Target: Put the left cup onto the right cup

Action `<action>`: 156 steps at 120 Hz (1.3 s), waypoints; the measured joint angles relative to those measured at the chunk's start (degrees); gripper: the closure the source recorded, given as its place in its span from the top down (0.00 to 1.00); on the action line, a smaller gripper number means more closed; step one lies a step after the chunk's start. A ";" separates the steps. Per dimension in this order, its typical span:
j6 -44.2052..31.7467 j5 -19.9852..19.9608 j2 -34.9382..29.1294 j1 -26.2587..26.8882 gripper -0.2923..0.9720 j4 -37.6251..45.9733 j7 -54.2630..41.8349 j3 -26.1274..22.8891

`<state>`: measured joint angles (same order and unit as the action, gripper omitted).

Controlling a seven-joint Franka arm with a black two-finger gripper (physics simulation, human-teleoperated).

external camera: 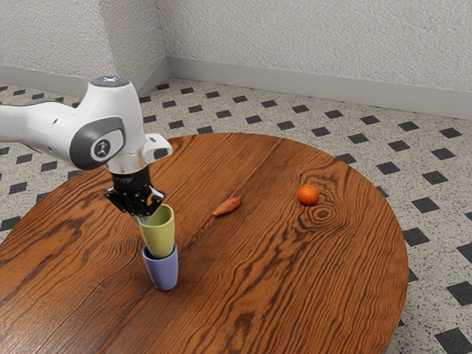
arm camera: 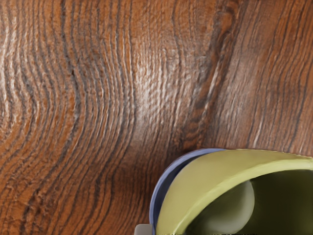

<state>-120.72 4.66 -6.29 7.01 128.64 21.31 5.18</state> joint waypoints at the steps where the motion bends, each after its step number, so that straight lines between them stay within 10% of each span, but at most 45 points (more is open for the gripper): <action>1: -0.01 0.00 0.00 0.05 0.15 0.01 0.04 0.00; 60: -0.18 0.17 -0.08 1.07 0.67 0.47 1.09 0.00; 156: 15.73 1.00 2.55 -1.88 0.77 -21.92 -7.23 0.70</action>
<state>-104.99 5.67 -3.74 5.13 106.72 14.09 5.89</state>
